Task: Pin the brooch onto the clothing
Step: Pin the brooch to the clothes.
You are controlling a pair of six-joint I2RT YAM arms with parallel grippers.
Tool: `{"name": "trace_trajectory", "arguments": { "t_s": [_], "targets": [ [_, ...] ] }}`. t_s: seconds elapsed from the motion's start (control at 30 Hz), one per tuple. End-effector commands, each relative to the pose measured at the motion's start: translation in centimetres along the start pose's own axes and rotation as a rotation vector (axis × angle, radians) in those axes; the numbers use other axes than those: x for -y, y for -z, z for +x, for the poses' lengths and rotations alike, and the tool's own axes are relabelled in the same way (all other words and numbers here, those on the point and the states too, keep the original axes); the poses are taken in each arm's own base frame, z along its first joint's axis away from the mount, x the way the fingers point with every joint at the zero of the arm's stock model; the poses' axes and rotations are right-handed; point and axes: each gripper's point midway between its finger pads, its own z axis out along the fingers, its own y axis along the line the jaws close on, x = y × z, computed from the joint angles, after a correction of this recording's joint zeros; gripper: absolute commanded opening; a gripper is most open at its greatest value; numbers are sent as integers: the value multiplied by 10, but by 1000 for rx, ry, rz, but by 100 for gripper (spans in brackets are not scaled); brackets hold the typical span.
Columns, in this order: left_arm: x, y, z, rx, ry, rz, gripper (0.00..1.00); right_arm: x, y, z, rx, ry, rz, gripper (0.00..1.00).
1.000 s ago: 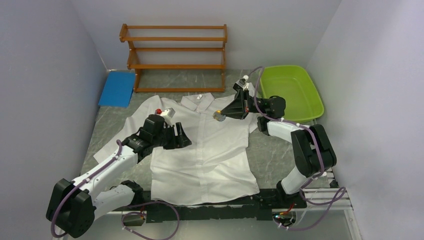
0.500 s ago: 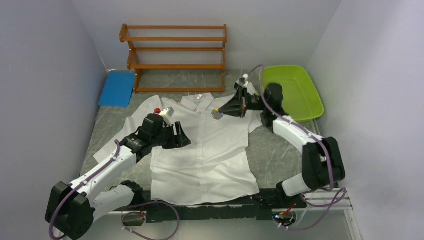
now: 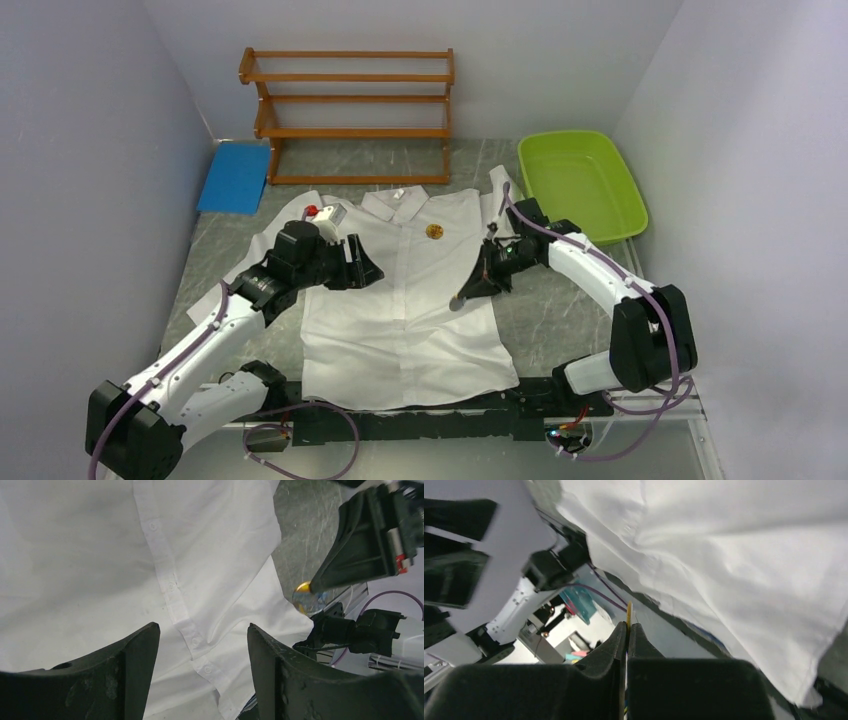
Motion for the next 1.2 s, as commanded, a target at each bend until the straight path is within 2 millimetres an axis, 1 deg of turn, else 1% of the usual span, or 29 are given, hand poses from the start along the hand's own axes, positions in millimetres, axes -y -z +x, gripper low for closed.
{"name": "trace_trajectory", "arguments": {
  "t_s": [0.0,0.07,0.13,0.2,0.4,0.53,0.7,0.8,0.83,0.93,1.03,1.17],
  "targets": [
    [20,9,-13,31,-49,71,69,23,8,32,-89,-28,66,0],
    [20,8,-12,31,-44,79,69,33,6,41,-153,-64,78,0],
    [21,8,-11,29,-38,85,69,38,5,47,-201,-104,71,0],
    [22,8,-9,25,-34,89,69,39,5,46,-218,-121,70,0],
    [22,11,-7,26,-35,95,69,31,3,30,-213,-113,55,0],
    [20,10,-6,24,-39,91,69,26,1,13,-171,-52,52,0],
    [17,4,-5,15,-42,82,69,-3,2,-19,-94,144,-20,0],
    [21,0,-5,4,-48,108,69,-21,0,-34,-77,212,-79,0],
    [24,-1,-5,2,-50,125,69,-24,-1,-37,-82,227,-90,0],
    [37,-2,-8,1,-42,197,69,-38,-4,-43,-86,305,-142,0],
    [50,-6,-11,6,0,261,68,-60,-3,-44,-72,385,-191,0],
    [68,-12,-17,9,73,371,69,-88,1,-44,-58,404,-251,0]
  ]
}}
